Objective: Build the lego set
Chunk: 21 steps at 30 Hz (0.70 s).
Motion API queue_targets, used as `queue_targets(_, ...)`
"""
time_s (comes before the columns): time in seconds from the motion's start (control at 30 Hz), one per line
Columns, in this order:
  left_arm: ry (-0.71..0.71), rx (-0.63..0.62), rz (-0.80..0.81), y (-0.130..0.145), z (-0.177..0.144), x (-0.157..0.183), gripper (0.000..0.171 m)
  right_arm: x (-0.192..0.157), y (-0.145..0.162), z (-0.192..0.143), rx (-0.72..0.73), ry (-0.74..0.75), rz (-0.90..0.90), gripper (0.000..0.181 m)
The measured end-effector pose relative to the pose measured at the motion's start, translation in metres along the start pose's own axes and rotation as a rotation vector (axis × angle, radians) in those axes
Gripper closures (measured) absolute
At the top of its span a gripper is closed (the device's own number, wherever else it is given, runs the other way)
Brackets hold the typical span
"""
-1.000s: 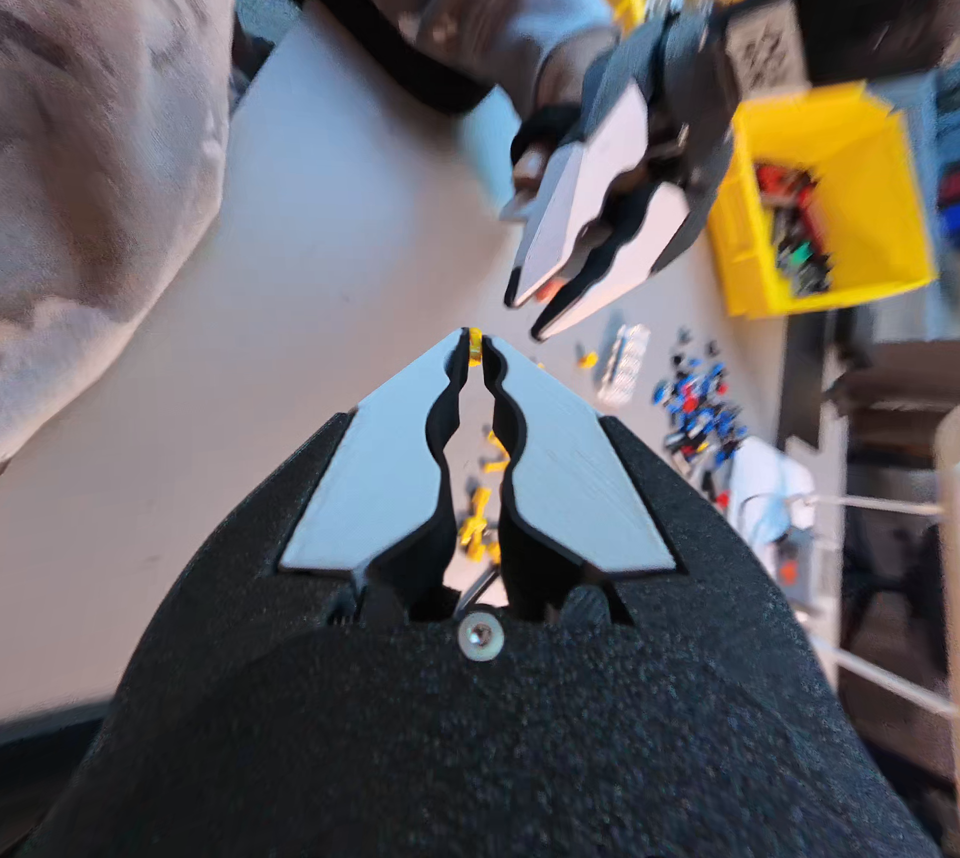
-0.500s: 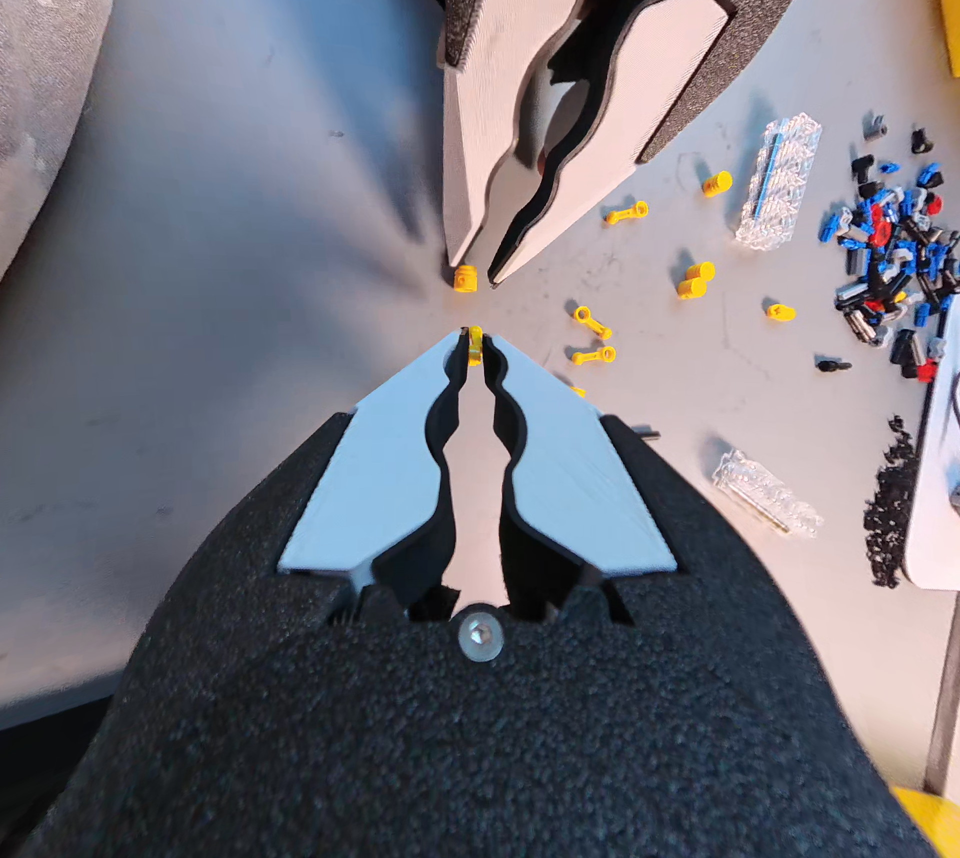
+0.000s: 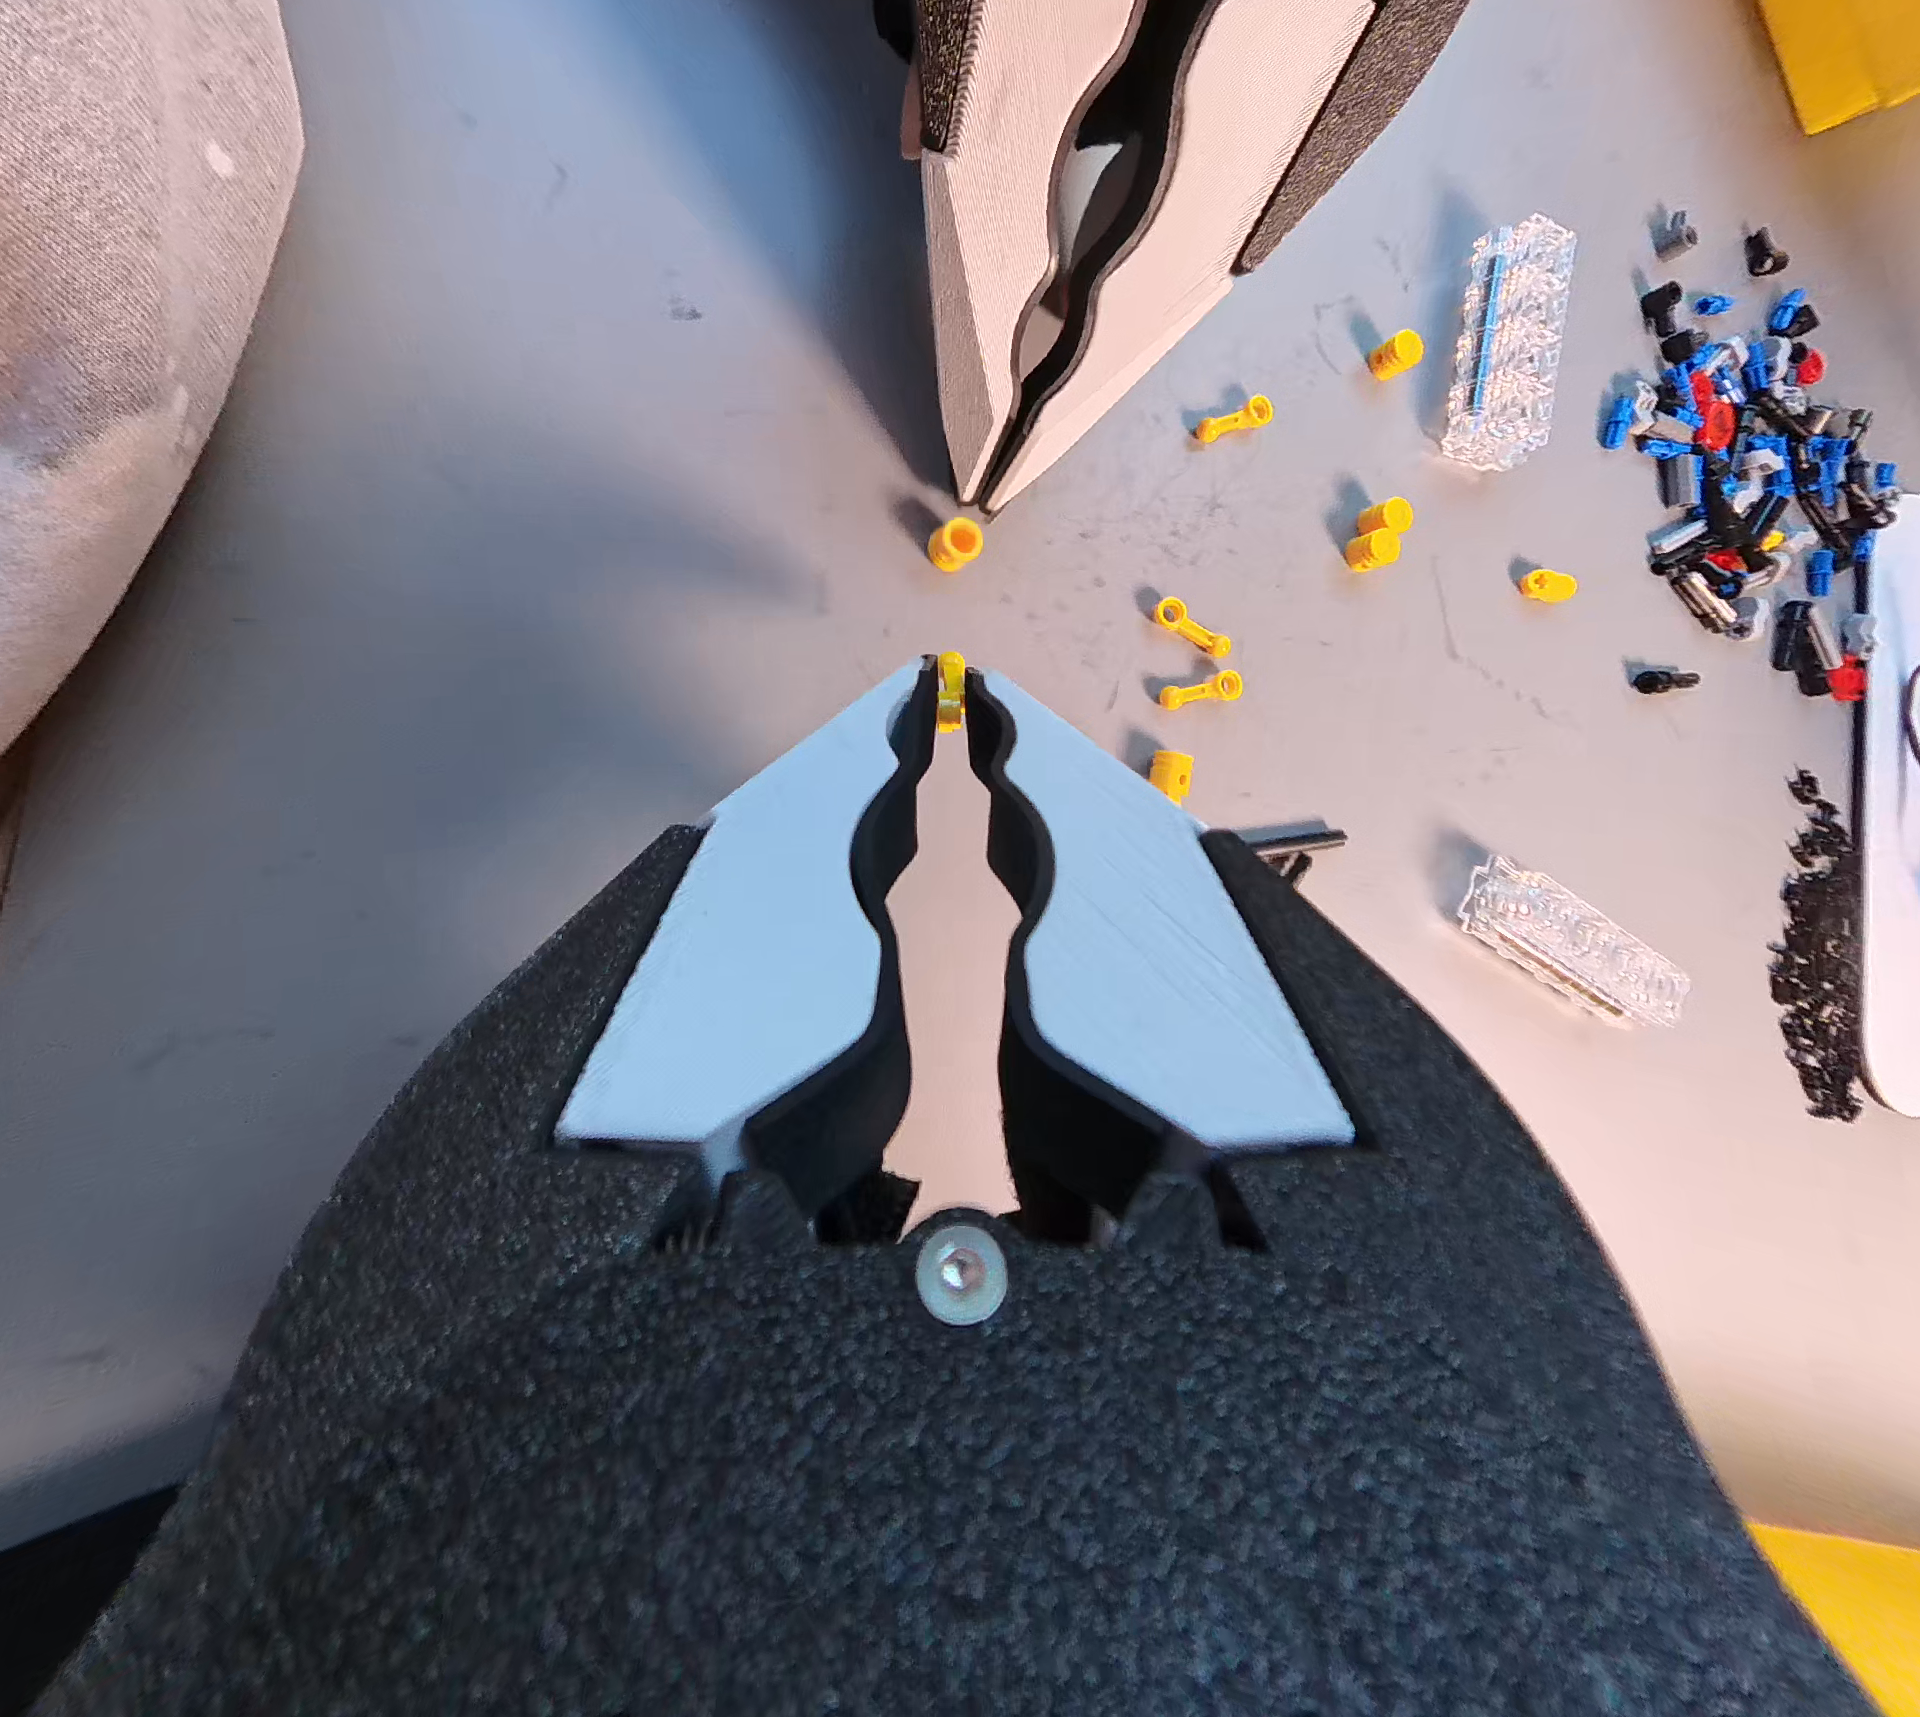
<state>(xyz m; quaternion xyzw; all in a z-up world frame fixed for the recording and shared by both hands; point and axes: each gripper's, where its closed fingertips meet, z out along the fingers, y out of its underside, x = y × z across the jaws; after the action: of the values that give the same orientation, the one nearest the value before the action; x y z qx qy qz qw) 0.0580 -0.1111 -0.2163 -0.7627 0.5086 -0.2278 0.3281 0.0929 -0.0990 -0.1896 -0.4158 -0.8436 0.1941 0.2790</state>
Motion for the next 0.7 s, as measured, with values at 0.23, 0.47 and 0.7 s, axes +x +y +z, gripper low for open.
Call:
queue_targets(0.23, 0.023, 0.022, 0.009, -0.004, 0.002, 0.005, 0.159, 0.003, -0.011, 0.008, -0.011, -0.026, -0.001, 0.177)
queue_targets(0.47, 0.010, 0.017, 0.034, -0.007, 0.011, 0.001, 0.163, 0.004, -0.014, 0.023, -0.104, -0.099, -0.092, 0.178)
queue_targets(0.7, 0.022, 0.027, 0.071, -0.014, 0.018, 0.001, 0.164, 0.003, -0.006, 0.024, -0.200, -0.161, -0.149, 0.178)
